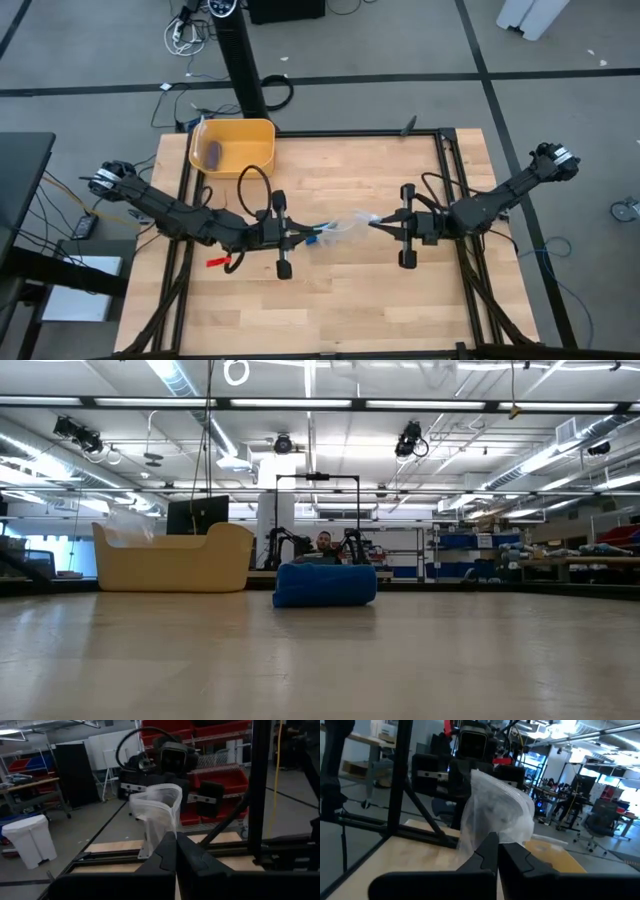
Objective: Roll bandage
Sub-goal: Open the transparent zip bag
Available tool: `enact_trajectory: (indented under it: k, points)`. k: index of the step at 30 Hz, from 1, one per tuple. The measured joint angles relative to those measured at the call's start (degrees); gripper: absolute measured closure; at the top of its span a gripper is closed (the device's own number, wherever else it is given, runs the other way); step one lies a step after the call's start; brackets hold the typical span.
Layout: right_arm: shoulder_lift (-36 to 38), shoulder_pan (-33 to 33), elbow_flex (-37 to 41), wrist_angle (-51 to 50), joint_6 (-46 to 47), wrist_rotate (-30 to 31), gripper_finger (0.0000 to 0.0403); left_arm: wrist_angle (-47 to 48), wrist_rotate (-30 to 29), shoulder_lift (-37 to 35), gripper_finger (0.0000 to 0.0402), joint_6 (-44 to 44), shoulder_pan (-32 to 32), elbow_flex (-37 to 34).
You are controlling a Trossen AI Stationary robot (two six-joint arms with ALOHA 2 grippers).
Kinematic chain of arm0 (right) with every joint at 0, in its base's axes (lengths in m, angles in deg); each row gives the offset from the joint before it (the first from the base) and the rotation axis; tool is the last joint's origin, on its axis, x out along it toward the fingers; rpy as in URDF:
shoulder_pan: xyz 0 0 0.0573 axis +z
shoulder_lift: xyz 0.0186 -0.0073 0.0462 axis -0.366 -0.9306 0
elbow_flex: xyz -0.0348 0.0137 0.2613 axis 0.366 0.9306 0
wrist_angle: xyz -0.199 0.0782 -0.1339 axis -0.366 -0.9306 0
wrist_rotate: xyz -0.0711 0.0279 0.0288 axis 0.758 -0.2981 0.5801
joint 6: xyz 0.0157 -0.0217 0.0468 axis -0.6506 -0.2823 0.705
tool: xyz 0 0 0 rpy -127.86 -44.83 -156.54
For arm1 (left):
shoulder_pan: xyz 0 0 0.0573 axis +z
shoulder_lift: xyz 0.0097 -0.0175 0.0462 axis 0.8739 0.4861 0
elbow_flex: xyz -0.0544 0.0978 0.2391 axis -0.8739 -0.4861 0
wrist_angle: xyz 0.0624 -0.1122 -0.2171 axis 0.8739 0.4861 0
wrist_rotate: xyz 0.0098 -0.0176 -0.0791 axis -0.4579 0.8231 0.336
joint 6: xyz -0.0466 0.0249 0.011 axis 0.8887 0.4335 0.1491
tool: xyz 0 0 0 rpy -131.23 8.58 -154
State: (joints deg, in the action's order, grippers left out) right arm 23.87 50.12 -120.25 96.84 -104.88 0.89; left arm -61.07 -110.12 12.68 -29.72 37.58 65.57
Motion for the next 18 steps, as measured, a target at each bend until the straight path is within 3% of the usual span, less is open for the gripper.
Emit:
enact_trajectory:
  k: [12,18]
  points:
    - [3.9,0.2,-0.1,-4.8,-0.4,1.5,0.0402,3.8,-2.0,0.3,0.0401,-0.9,-0.8,0.0]
    - [2.2,-1.0,-0.1,-6.2,-2.4,-3.3,0.0402,3.7,-2.6,0.4,0.0401,-0.6,0.1,0.0]
